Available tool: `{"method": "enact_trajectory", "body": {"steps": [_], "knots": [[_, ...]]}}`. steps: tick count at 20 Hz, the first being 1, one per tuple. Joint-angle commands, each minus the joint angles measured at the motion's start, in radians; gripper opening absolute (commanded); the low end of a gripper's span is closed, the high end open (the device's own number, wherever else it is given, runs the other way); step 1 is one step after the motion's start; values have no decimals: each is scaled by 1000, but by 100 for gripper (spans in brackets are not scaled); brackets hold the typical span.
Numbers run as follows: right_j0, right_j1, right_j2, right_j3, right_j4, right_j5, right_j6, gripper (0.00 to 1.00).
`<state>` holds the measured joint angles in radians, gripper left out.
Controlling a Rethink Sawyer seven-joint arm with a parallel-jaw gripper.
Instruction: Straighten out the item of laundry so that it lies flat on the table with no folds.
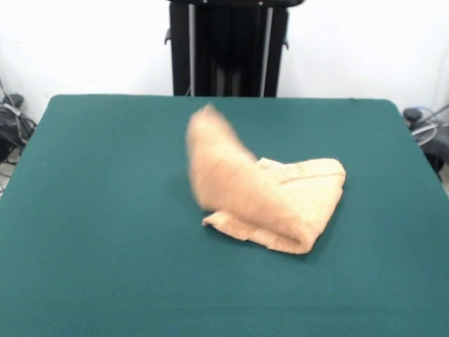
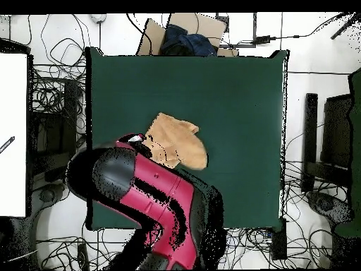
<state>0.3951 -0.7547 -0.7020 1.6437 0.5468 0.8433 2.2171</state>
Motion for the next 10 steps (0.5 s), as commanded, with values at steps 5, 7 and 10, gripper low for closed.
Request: {"method": "enact_trajectory", "body": {"steps": [5, 7, 10], "knots": [[3, 15, 33, -12, -4, 98, 310, 0], [4, 30, 32, -14, -15, 63, 294, 0], [-53, 52, 119, 39, 17, -65, 205, 0]]}}
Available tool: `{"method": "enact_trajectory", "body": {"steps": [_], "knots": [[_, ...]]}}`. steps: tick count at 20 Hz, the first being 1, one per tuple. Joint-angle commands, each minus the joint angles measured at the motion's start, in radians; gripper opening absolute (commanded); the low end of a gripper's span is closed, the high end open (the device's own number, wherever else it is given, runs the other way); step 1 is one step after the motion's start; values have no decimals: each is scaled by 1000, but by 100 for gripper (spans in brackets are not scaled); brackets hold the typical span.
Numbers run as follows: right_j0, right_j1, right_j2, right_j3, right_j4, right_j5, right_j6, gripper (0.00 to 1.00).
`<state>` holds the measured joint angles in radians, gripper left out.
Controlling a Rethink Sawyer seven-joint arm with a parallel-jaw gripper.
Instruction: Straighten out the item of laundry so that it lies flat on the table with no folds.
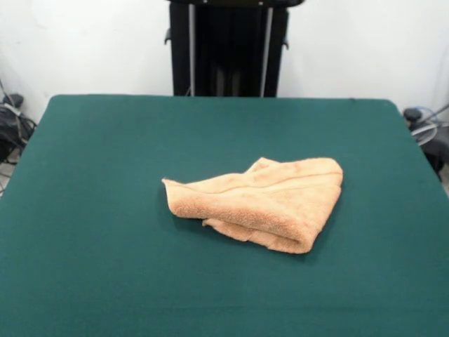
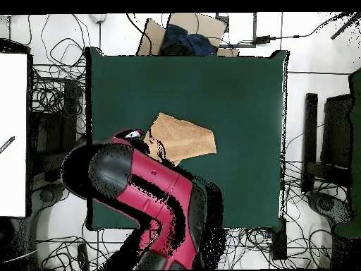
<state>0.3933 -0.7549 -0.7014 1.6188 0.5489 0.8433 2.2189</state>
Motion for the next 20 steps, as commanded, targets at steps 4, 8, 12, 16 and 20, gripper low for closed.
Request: {"method": "enact_trajectory", "body": {"steps": [4, 8, 12, 16, 20], "knots": [[-124, 90, 222, 100, 30, -195, 94, 0], [-181, 133, 303, 113, 20, -274, 41, 0], [-223, 175, 353, 95, -15, -260, 17, 0], [-248, 201, 382, 82, -39, -256, 13, 0], [-264, 213, 402, 75, -56, -267, 11, 0]]}}
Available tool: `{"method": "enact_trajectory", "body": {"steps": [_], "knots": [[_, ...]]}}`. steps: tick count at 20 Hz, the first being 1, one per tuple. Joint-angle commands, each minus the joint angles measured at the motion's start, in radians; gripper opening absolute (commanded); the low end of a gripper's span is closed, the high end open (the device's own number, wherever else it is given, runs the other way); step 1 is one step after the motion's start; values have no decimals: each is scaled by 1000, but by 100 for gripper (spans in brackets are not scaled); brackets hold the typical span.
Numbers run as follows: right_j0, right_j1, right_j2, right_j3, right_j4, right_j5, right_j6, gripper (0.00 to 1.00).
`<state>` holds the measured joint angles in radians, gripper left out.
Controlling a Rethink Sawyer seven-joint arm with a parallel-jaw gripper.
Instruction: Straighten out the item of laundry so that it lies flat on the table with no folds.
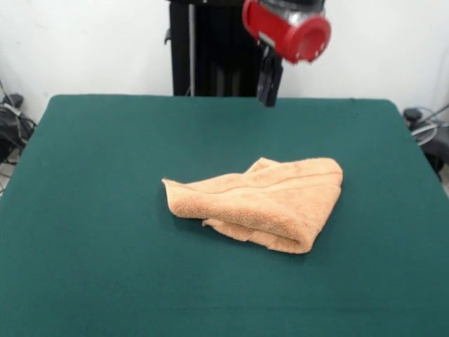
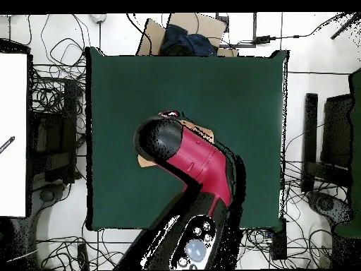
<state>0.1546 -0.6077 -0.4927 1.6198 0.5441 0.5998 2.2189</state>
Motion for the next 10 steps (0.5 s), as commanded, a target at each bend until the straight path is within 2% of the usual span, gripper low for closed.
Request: {"method": "enact_trajectory", "body": {"steps": [1, 10], "knots": [[-30, 69, 195, 66, -57, -20, 12, 0], [-66, 99, 223, 33, -68, -46, 15, 0]]}}
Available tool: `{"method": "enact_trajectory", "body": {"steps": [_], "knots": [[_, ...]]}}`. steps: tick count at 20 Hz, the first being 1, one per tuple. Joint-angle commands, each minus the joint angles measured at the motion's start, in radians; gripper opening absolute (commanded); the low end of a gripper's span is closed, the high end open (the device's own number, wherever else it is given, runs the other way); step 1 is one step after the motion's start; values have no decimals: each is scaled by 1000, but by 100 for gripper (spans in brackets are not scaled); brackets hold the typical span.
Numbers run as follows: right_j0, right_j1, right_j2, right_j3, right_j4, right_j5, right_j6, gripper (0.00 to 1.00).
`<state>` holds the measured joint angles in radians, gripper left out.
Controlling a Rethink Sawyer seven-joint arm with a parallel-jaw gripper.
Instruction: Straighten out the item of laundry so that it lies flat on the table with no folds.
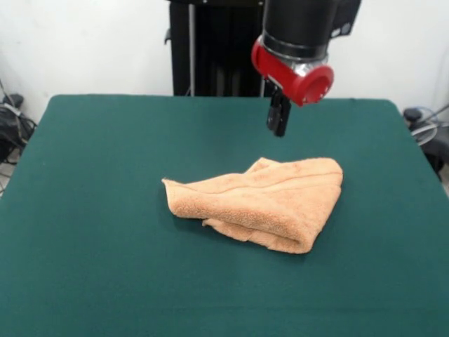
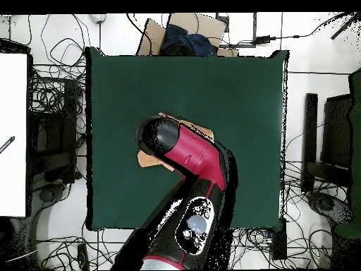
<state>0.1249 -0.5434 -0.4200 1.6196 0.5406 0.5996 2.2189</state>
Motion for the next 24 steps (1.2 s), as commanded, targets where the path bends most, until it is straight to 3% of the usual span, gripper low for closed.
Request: {"method": "enact_trajectory", "body": {"steps": [1, 10, 24], "knots": [[-45, 40, 159, 30, -64, -51, 9, 0], [-72, 45, 197, 45, -82, -132, -2, 0], [-113, 38, 240, 37, -113, -144, 24, 0]]}}
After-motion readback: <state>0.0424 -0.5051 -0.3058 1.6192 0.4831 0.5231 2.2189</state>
